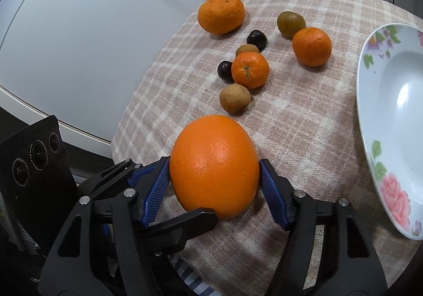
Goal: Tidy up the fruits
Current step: 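Move the right gripper to the large orange and close on it, then carry the large orange onto the white plate and open the right gripper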
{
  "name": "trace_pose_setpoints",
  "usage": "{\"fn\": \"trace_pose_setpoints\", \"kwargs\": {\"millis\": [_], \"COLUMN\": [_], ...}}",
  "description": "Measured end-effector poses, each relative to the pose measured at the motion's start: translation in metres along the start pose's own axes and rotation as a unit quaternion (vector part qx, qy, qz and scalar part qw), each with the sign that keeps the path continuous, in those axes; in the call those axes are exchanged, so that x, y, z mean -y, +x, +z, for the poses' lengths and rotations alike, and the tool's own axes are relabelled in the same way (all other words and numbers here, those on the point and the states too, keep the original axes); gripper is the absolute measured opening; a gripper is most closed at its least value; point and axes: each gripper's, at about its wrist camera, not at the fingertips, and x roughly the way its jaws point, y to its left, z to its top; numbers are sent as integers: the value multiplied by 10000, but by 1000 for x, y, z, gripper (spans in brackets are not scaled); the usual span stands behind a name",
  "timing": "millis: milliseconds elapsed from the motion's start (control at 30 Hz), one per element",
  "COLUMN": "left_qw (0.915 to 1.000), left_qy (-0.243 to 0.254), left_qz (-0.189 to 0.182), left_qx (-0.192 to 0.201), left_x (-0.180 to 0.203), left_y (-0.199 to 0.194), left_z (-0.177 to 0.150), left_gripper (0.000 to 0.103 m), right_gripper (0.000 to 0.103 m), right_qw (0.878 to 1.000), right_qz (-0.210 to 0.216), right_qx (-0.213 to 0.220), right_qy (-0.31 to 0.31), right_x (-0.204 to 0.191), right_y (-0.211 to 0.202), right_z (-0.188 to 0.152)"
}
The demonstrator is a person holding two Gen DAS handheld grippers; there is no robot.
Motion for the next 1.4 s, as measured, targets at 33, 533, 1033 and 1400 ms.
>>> {"fn": "trace_pose_setpoints", "kwargs": {"millis": [33,533,1033,1400], "left_qw": [10000,9992,9940,9917], "left_qy": [12,371,957,1080], "left_qz": [3,-105,-511,-694], "left_qx": [2,145,152,-96], "left_x": [0,26,80,99], "left_y": [0,-5,23,55], "left_z": [0,10,35,41], "left_gripper": [64,63,63,64], "right_gripper": [70,69,69,69], "right_qw": [10000,9996,9951,9921], "right_qz": [0,-41,-334,-513], "right_qx": [2,279,838,912], "right_qy": [10,65,407,691], "right_x": [0,5,45,78], "right_y": [0,-30,-95,-108], "right_z": [0,-1,-4,-3]}}
